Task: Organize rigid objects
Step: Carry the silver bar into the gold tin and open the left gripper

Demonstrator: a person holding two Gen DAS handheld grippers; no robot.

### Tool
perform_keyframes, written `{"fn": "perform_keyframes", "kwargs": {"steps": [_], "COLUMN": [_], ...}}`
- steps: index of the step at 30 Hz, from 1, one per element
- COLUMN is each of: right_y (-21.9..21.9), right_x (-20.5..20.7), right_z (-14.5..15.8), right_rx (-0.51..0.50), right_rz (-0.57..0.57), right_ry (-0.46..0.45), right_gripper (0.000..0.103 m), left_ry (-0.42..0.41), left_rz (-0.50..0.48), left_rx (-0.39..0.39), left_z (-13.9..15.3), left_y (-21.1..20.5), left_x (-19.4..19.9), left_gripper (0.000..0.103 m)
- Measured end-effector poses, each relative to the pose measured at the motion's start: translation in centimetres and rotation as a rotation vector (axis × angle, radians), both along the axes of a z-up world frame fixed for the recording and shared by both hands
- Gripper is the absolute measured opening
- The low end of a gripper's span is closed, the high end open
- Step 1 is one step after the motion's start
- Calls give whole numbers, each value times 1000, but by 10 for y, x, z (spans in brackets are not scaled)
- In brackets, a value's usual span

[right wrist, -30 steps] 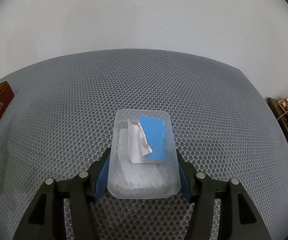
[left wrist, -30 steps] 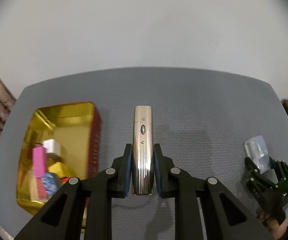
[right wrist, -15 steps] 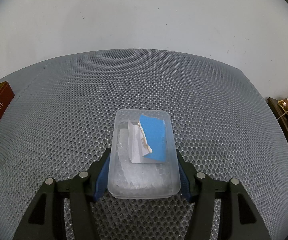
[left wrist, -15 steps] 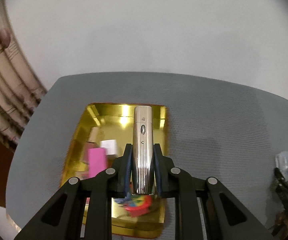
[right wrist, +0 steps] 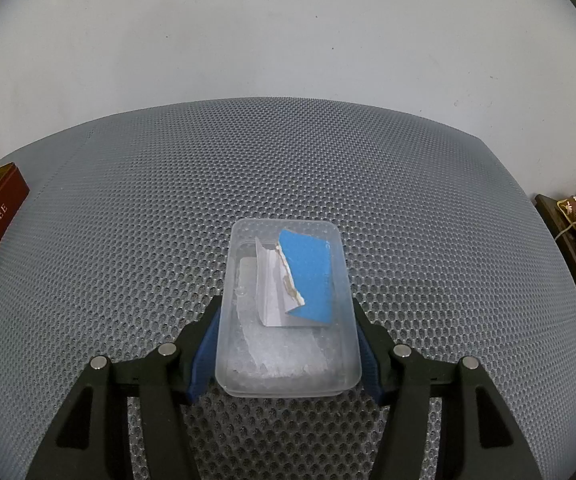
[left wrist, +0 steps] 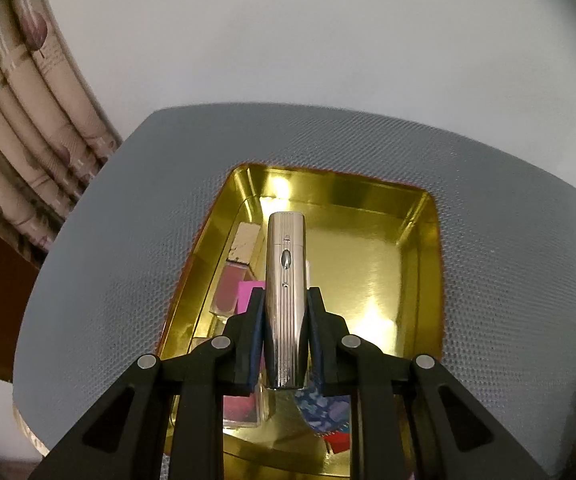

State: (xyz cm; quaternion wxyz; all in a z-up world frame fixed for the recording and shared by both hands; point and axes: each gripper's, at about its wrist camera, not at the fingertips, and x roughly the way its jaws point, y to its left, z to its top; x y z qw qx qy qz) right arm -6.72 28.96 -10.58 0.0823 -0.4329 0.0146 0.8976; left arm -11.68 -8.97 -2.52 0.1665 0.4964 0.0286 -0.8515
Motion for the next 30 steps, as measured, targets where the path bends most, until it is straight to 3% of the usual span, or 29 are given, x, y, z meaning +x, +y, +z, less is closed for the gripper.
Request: {"fn": "perform_keyframes", "kwargs": {"steps": [20,26,28,30], "right_y": [-5,-6,-6,-6], "right_x": [1,1,1,1], "right_z": [1,1,1,1], "right_rx": [0,-1,0,-1], "right_rz": [0,0,0,0], "right_ry": [0,0,0,0], "right_gripper": [60,60,60,60], "left_ry": [-23,-16,-10,2], "left_rz": [-7,-19,-22,-37], "left_rx": [-17,-18,-26,-40], "left_z": [-12,-8,-5,-1], "left_y": [4,9,11,13], "left_x": [-5,-3,-1,3], "left_gripper": [19,25,34,34]}}
